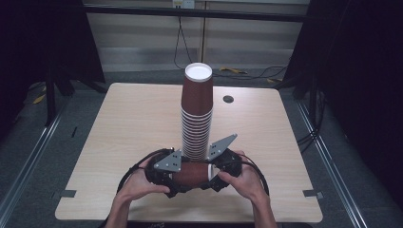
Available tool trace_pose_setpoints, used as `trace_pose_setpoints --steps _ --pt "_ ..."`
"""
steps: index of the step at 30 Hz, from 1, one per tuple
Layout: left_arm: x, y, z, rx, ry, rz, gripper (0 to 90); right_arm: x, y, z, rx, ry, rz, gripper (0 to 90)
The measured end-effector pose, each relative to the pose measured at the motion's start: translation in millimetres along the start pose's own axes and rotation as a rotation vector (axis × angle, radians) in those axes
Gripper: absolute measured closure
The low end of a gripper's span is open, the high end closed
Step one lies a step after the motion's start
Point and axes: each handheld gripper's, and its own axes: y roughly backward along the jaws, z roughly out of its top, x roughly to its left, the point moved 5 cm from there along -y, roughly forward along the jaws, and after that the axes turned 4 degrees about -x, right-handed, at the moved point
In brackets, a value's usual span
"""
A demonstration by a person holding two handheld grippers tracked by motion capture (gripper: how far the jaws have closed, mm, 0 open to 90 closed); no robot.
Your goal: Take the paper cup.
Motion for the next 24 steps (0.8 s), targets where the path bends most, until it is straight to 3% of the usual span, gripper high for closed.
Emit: trace_pose_setpoints --steps 2,4,11,22,24 --pt "2.7 4.3 0.9 -0.043 0.025 -0.015 12.9 -0.7 0.2 0.0 0.004 0.005 -0.005 22.4" --pt "2.7 4.8 0.8 -0.056 0.037 -0.025 12.8 -0.7 0.1 0.1 -0.001 0.006 -0.008 22.4" --pt "4.8 10.1 5.0 -0.125 0.033 0.004 15.4 -2.8 2.1 -4.4 -0.004 -0.005 -0.017 22.3" --pt "12.5 25.6 1.7 -0.242 0.087 0.112 15.6 -9.9 5.9 -12.2 -0.042 -0.047 -0.034 22.2" --pt "15.4 32.5 -1.3 -0.287 0.126 0.130 15.5 -11.9 7.6 -13.7 -0.052 -0.051 -0.042 22.1"
